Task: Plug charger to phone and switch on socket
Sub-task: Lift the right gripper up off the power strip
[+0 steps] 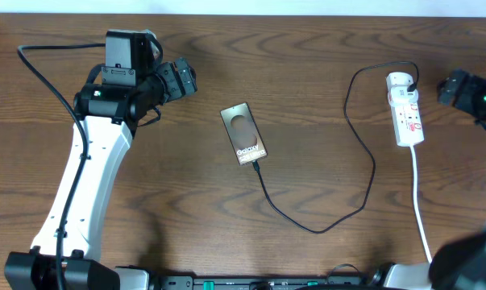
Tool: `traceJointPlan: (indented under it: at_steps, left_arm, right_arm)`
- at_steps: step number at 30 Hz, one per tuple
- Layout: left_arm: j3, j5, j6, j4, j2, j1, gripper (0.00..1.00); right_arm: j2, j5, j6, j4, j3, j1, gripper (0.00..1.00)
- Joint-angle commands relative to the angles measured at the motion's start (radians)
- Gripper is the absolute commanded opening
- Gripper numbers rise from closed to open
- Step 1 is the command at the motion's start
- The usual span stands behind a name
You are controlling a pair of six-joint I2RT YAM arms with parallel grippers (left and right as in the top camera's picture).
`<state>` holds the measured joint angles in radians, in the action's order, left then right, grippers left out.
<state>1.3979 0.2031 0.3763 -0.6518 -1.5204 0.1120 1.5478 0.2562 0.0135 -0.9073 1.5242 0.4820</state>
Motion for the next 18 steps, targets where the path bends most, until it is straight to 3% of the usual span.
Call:
traceJointPlan:
  at_steps: [1, 6, 11, 18]
  left_arm:
    - [0.009, -0.013, -0.010, -0.003, -0.002, -0.005, 0.97]
    - [0.009, -0.013, -0.010, -0.003, -0.002, -0.005, 0.97]
    - [0.009, -0.013, -0.010, -0.003, -0.002, -0.005, 0.97]
    - [0.009, -0.013, -0.010, -0.003, -0.002, -0.005, 0.97]
  right_arm:
    - [-0.102, 0.079, 0.103, -0.066, 0.002, -0.006, 0.99]
    - [-0.263, 0.185, 0.170, -0.196, 0.002, -0.006, 0.99]
    - [-0.378, 0.191, 0.039, -0.341, 0.002, -0.005, 0.99]
    - [-0.453, 0.133, 0.047, -0.511, 0.002, -0.006, 0.99]
